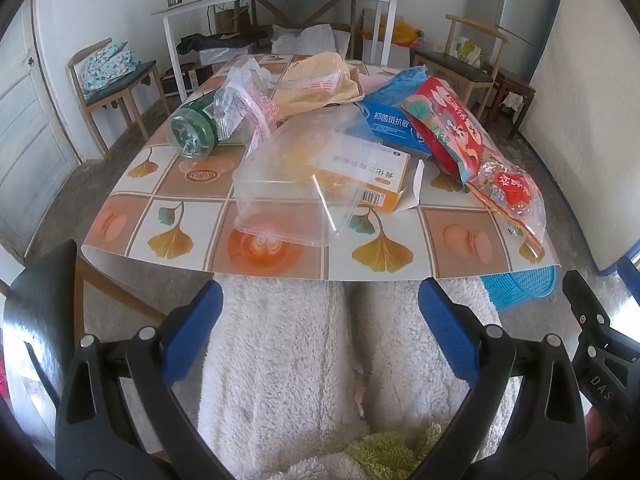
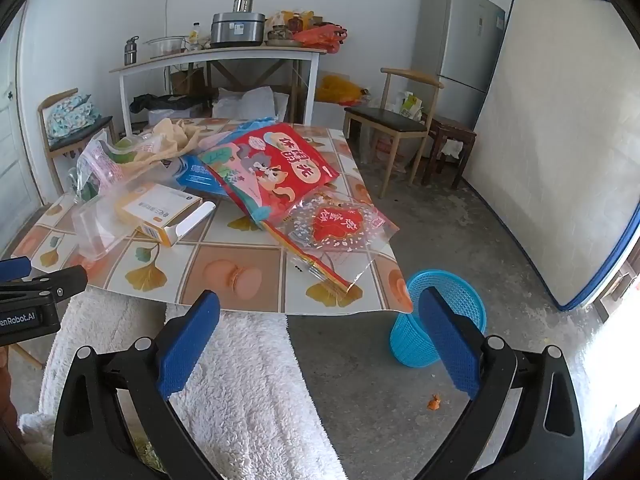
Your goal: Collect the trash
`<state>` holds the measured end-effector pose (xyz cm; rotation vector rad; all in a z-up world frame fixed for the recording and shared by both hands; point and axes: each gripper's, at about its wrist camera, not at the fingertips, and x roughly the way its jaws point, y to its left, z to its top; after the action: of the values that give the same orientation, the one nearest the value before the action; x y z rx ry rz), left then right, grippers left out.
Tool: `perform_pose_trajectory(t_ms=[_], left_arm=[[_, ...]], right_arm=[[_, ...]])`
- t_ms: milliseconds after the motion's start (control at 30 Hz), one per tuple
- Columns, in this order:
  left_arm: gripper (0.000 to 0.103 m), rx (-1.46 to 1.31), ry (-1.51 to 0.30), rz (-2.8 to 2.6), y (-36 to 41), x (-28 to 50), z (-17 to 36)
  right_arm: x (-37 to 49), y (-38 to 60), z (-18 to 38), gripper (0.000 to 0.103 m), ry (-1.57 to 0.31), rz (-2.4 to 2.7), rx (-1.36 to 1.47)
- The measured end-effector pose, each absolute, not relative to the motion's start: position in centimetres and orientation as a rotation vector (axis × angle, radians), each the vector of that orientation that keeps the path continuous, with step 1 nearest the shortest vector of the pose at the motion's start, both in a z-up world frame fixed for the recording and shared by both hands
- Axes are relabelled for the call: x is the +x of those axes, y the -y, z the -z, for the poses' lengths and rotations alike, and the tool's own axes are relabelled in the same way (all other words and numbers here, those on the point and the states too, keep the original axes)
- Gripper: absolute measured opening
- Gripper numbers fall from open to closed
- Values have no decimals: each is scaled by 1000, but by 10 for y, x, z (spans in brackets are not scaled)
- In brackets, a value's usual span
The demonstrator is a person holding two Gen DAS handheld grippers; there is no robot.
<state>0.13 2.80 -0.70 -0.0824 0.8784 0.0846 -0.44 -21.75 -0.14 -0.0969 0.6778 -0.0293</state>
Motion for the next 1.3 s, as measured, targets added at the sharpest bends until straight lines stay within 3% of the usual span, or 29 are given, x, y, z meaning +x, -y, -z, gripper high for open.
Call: perform_pose_trajectory(t_ms=[1300], left_arm=[[94, -99, -962, -151, -46, 26, 24]], right_arm=[[32, 200, 15, 97, -740, -13, -114]])
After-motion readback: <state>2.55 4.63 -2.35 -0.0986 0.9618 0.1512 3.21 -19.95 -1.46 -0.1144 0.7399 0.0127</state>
